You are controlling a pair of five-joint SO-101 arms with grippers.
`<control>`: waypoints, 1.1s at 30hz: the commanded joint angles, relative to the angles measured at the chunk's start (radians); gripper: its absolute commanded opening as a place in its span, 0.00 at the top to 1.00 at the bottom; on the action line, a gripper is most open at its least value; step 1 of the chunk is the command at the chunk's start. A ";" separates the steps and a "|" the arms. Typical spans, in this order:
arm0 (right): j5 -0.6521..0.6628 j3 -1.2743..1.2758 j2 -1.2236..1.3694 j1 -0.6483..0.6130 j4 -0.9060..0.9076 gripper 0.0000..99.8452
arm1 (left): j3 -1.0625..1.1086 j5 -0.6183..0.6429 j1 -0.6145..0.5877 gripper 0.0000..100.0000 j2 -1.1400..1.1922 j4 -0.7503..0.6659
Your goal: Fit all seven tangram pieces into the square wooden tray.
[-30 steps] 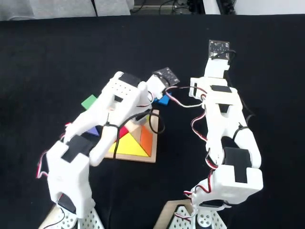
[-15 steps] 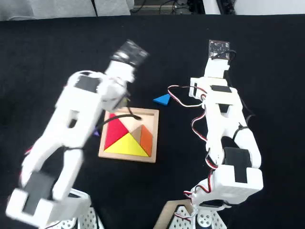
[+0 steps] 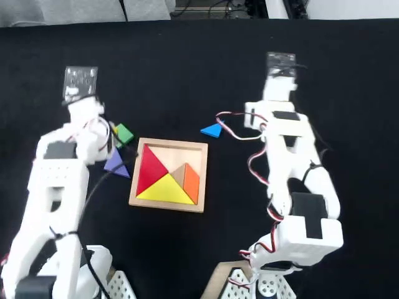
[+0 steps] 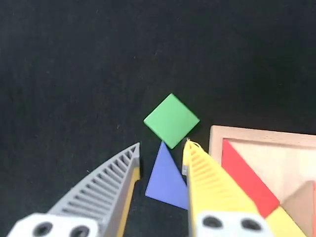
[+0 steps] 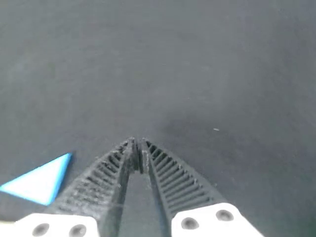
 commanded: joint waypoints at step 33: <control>0.353 0.018 -0.013 -0.253 0.103 0.82 | 0.277 0.023 -0.185 0.84 0.081 -0.525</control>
